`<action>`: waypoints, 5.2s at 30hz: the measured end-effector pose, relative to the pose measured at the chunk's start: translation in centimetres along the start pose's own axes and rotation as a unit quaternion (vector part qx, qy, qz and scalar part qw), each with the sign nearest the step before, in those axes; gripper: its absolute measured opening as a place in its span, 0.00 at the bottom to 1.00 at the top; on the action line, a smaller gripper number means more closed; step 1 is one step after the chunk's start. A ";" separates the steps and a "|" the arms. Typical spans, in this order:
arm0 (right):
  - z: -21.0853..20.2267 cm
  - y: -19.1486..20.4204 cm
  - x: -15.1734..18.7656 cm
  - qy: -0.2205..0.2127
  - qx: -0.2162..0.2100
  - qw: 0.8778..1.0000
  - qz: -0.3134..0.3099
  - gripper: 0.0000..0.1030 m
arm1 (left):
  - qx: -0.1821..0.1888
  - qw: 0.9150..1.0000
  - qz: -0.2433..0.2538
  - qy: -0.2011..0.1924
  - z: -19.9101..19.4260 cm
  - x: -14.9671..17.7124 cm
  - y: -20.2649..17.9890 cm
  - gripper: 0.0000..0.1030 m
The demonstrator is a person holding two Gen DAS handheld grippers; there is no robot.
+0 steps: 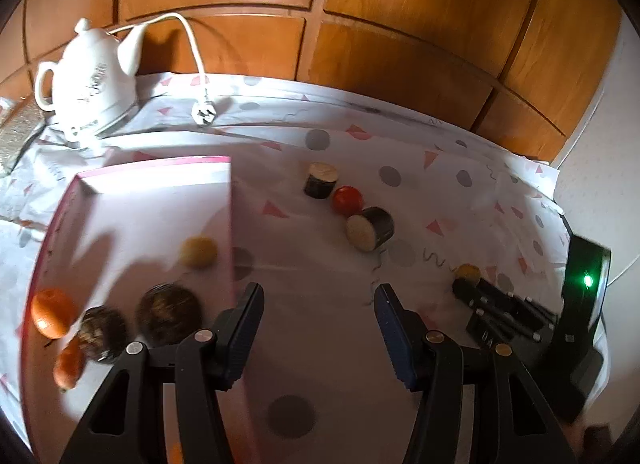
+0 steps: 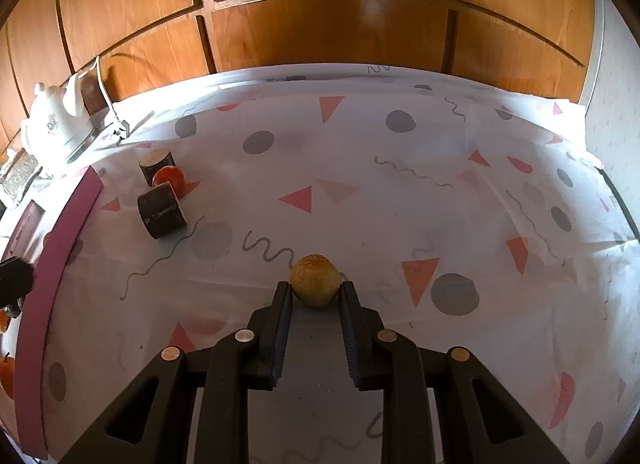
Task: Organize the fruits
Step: 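Grasp the small yellow round fruit with the right tool and lift it, then grasp the dark wooden log piece with the left tool and lift it, then carry the log piece toward the tray with the left tool while the right tool holds the yellow fruit, then lower the log piece into the tray with the left tool while the right tool drops the yellow fruit there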
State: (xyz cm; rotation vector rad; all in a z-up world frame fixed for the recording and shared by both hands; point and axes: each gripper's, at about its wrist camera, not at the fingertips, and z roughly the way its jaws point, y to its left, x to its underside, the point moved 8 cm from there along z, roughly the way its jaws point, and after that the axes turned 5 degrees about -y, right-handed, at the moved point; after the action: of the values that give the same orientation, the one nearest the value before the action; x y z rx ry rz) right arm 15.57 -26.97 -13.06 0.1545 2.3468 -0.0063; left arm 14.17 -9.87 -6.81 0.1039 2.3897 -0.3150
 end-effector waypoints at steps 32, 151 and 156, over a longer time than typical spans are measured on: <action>0.0 -0.5 0.2 -0.017 -0.033 0.999 0.033 0.24 | 0.002 0.999 -0.023 0.042 9.9 -2.2 -4.2 0.38; -7.9 19.8 0.4 -0.030 -0.204 0.967 -0.149 0.22 | -0.134 0.987 -0.061 -0.069 -4.6 -1.5 17.3 0.29; -8.3 22.9 1.4 -0.017 -0.234 0.958 -0.167 0.23 | -0.142 0.984 -0.078 -0.067 -4.6 -1.0 17.9 0.29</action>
State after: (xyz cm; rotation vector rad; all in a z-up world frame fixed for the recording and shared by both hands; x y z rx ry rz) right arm 11.28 -3.63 -7.26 -0.4700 2.2440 0.3758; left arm 14.80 8.65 -6.32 -0.2313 2.2860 -0.0480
